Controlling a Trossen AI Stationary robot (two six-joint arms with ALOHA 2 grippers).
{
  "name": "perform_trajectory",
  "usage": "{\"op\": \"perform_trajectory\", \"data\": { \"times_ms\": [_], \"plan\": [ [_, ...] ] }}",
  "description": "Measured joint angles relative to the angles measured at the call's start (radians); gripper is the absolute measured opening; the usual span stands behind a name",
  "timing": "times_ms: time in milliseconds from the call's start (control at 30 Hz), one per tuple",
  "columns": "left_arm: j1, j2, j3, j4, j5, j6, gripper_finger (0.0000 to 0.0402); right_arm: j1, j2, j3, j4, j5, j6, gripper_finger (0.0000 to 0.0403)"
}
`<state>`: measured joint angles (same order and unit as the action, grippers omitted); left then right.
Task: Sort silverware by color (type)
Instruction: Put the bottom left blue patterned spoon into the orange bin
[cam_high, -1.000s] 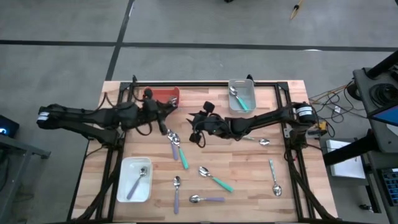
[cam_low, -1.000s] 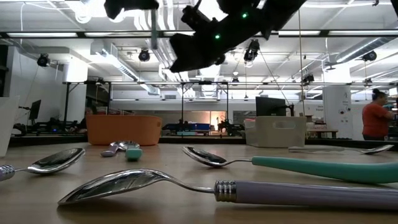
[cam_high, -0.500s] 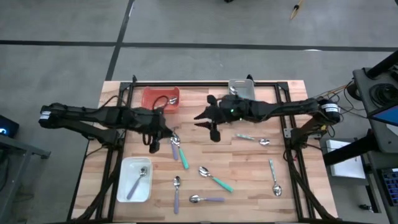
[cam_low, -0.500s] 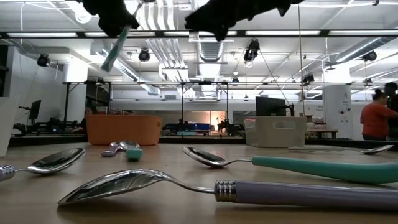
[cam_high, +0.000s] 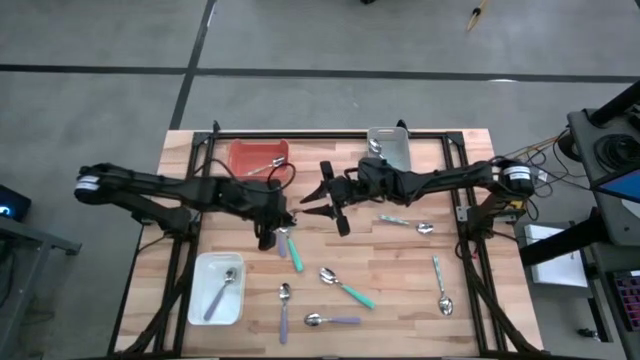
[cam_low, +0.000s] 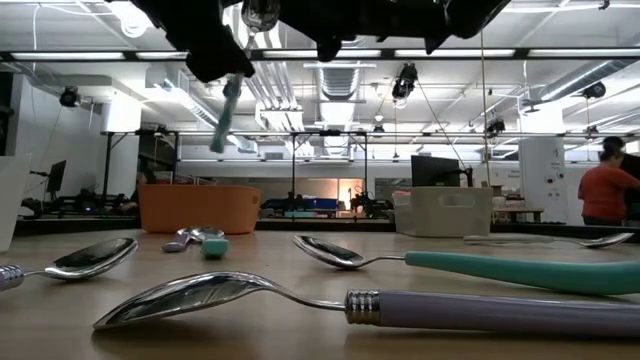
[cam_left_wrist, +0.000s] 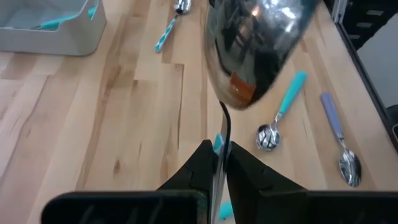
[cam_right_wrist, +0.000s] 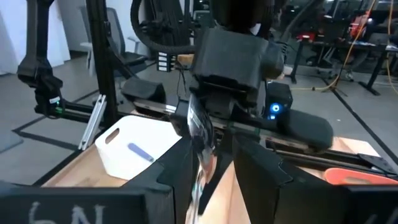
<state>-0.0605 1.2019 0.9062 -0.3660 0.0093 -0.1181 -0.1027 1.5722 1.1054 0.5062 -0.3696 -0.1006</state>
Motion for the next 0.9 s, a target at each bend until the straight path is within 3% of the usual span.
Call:
{"op": "perform_trajectory", "data": {
  "times_ms": [400, 500, 633, 900],
  "plan": [
    [0.002, 0.039, 0.0, 0.087, -0.026, -0.007, 0.0012, 0.002, 0.014, 0.002, 0.008, 0.005, 0.003, 0.0101],
    [0.004, 0.046, 0.0, 0.1, -0.027, -0.007, 0.0012, 0.007, 0.015, 0.002, 0.009, 0.012, -0.016, 0.0079],
    [0.006, 0.062, 0.0, 0.141, -0.029, -0.006, 0.0013, 0.028, 0.015, 0.002, 0.012, 0.072, -0.079, 0.002],
    [0.005, 0.058, 0.0, 0.15, -0.192, 0.008, 0.0044, 0.035, 0.007, 0.0, 0.008, 0.165, -0.08, 0.001]
  ]
}}
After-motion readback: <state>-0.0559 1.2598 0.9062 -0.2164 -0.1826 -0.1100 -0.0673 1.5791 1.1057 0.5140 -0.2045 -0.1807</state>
